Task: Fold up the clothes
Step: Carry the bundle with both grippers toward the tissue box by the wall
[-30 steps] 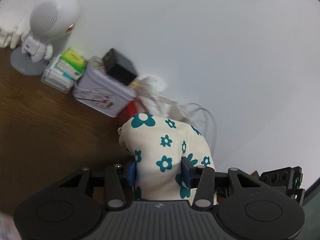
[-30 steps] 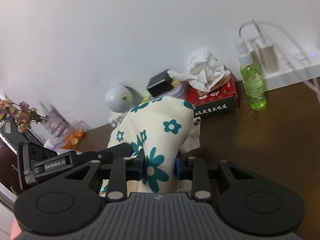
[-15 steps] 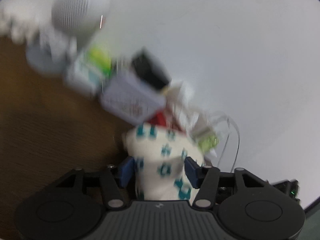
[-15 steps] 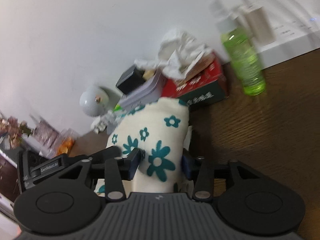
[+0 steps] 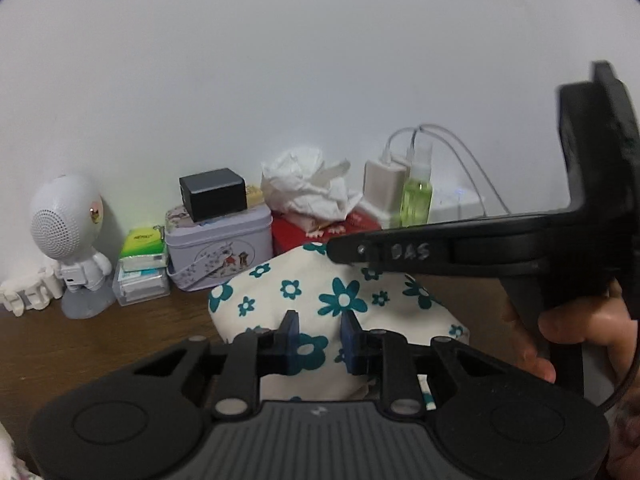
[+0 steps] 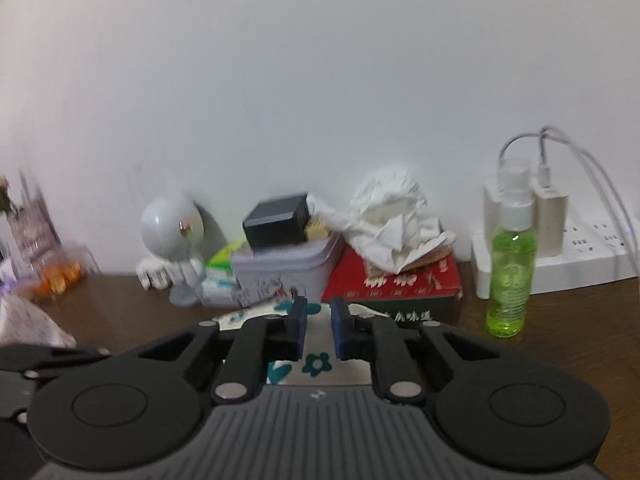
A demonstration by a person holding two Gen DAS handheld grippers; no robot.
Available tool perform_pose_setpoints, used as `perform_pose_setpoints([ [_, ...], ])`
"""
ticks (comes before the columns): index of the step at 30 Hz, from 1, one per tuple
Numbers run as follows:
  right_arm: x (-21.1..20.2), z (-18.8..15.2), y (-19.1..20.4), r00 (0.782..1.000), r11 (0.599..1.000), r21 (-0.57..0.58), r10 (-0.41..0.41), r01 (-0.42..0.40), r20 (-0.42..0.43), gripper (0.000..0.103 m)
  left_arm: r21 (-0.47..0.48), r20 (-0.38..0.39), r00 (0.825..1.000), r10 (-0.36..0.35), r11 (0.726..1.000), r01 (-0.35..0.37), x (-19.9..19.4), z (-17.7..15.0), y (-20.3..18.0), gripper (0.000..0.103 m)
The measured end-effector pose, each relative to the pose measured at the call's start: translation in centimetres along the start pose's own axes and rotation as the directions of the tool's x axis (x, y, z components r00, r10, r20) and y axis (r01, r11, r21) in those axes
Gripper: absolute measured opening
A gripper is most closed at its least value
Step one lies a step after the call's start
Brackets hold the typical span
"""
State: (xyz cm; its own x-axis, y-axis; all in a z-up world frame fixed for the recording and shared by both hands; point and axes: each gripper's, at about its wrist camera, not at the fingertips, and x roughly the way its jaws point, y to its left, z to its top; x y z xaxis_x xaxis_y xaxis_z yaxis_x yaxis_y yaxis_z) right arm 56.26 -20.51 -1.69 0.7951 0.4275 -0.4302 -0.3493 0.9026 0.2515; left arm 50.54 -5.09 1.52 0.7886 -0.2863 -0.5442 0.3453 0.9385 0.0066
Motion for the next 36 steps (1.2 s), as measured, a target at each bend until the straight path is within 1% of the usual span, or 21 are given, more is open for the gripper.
perform_pose_setpoints([
  [4, 1.1, -1.2, 0.2, 0.998, 0.999, -0.026, -0.022, 0.020, -0.063, 0.013, 0.013, -0.034, 0.999, -0.013, 1.000, 0.013, 0.5, -0.2, 0.2, 0.022],
  [7, 0.2, -0.8, 0.1, 1.000, 1.000, -0.012, -0.007, 0.007, -0.027, 0.013, 0.005, -0.040, 0.999, -0.022, 1.000, 0.022, 0.6, -0.1, 0.4, 0.022],
  [11, -1.0, -0.3, 0.1, 1.000, 1.000, 0.006, 0.014, -0.014, 0.026, 0.015, -0.054, 0.003, 0.998, -0.057, 0.997, 0.057, -0.6, 0.7, 1.2, 0.023],
  [12, -1.3, -0.1, 0.1, 0.999, 1.000, 0.011, 0.019, -0.020, 0.039, 0.015, -0.074, 0.024, 0.998, -0.058, 0.995, 0.059, -1.2, 1.0, 1.5, 0.023],
  [13, -2.1, 0.3, 0.0, 0.996, 0.999, 0.019, 0.037, -0.038, 0.081, 0.015, -0.094, 0.045, 0.998, -0.045, 0.994, 0.049, -1.6, 1.3, 1.7, 0.023],
  [15, -2.3, 0.9, 0.4, 0.993, 0.998, 0.007, 0.061, -0.063, 0.102, 0.015, -0.103, 0.077, 0.997, 0.006, 0.995, 0.002, -2.3, 1.7, 2.0, 0.023],
  [16, -2.3, 1.2, 0.6, 0.991, 0.997, 0.001, 0.073, -0.074, 0.110, 0.015, -0.097, 0.080, 0.996, 0.033, 0.995, -0.026, -2.2, 1.7, 2.0, 0.023],
  [17, -1.5, 1.0, 0.8, 0.994, 0.998, -0.006, 0.068, -0.068, 0.085, 0.015, -0.092, 0.083, 0.995, 0.059, 0.994, -0.052, -2.2, 1.7, 2.0, 0.023],
  [18, -0.6, 0.8, 1.1, 0.997, 0.998, -0.013, 0.059, -0.059, 0.055, 0.015, -0.088, 0.075, 0.995, 0.067, 0.994, -0.060, -1.8, 1.5, 2.1, 0.023],
  [22, 2.9, -0.2, 2.0, 0.998, 0.999, -0.045, 0.023, -0.025, -0.064, 0.014, -0.063, 0.003, 0.997, 0.071, 0.995, -0.071, 0.3, 0.4, 2.2, 0.021],
  [25, 3.2, -0.8, 2.4, 0.996, 0.998, -0.066, 0.013, -0.019, -0.090, 0.014, -0.047, -0.010, 0.998, 0.069, 0.996, -0.070, 0.9, -0.3, 2.3, 0.021],
  [28, 2.1, -0.9, 2.3, 0.998, 0.998, -0.054, 0.023, -0.027, -0.062, 0.014, -0.068, -0.003, 0.998, 0.056, 0.996, -0.056, 0.5, -0.3, 2.6, 0.021],
  [30, 0.1, -0.4, 1.7, 0.999, 0.999, -0.011, 0.047, -0.047, -0.013, 0.015, -0.069, 0.008, 0.998, 0.059, 0.996, -0.058, -0.3, -0.2, 2.5, 0.022],
  [32, -2.5, 0.2, 1.3, 0.998, 0.998, -0.003, 0.060, -0.059, 0.023, 0.016, -0.067, 0.028, 0.998, 0.064, 0.996, -0.062, -1.4, 0.0, 2.4, 0.023],
  [34, -4.7, 0.4, 1.2, 0.998, 0.998, -0.014, 0.061, -0.061, 0.034, 0.017, -0.061, 0.035, 0.997, 0.068, 0.996, -0.066, -2.3, 0.1, 2.0, 0.031],
  [36, -6.2, 0.3, 1.2, 0.998, 0.998, -0.039, 0.054, -0.053, 0.020, 0.018, -0.055, 0.038, 0.998, 0.056, 0.997, -0.054, -2.7, 0.1, 1.5, 0.043],
])
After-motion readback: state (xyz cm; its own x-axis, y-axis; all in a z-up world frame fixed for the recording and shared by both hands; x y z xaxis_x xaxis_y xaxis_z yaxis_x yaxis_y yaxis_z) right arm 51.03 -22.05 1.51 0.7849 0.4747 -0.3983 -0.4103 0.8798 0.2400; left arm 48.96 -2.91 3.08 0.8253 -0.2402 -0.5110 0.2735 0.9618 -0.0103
